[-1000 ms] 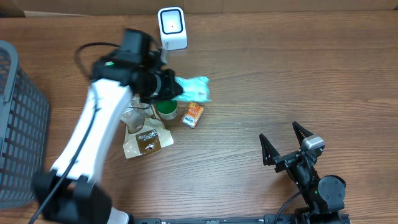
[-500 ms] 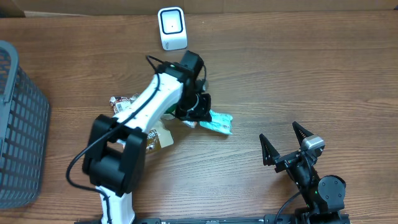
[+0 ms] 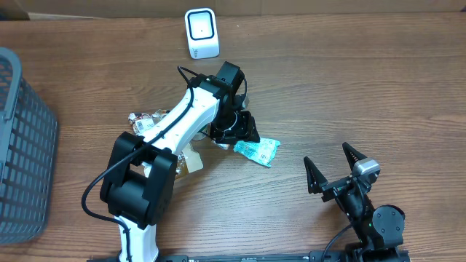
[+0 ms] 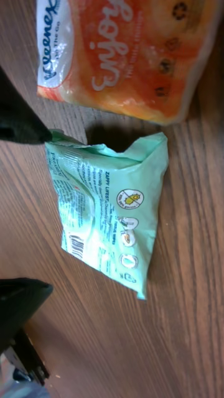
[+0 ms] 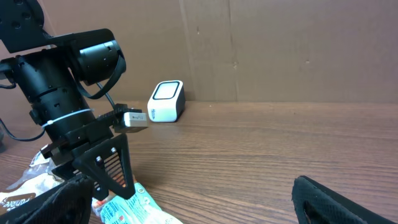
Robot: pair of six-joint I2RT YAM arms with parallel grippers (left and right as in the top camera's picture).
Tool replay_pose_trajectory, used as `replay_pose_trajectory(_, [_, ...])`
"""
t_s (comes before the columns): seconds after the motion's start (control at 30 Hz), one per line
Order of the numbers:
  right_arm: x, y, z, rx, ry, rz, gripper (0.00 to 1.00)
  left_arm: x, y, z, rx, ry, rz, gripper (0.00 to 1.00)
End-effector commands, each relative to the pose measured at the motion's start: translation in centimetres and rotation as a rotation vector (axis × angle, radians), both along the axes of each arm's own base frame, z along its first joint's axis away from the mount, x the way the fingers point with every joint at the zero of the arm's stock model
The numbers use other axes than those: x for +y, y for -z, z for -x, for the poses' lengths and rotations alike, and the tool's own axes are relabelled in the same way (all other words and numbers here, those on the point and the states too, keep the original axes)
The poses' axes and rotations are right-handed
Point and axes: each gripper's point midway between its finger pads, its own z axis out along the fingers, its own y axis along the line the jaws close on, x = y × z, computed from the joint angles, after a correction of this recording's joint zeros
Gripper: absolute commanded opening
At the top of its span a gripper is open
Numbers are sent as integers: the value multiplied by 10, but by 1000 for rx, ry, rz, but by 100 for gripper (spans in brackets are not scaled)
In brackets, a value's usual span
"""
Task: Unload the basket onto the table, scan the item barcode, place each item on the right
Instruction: 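Carry the wipes packet and lay it right of the orange packet, then release the wipes packet and retract the left gripper toward the basket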
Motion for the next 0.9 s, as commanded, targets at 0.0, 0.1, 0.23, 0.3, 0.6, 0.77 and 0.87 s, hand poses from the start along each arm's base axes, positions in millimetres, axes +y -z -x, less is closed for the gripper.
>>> replay_pose_trajectory(0.0, [-1,1,0,-3,7,-8,100,1,0,-5,-14,4,13,56])
replay_pose_trajectory(0.1, [-1,1,0,-3,7,-8,100,6,-6,-14,-32,-8,18,52])
replay_pose_trajectory(0.23, [-1,1,0,-3,7,-8,100,18,-31,-30,-78,-22,34,48])
replay_pose_trajectory(0.3, [-1,1,0,-3,7,-8,100,26,-52,-40,-116,-29,46,47])
replay_pose_trajectory(0.6, [-1,1,0,-3,7,-8,100,80,-154,-67,-322,-119,29,48])
replay_pose_trajectory(0.77, [-1,1,0,-3,7,-8,100,119,-204,-69,-464,-205,12,53])
replay_pose_trajectory(0.87, [-1,1,0,-3,7,-8,100,145,-229,-61,-522,-266,-1,55])
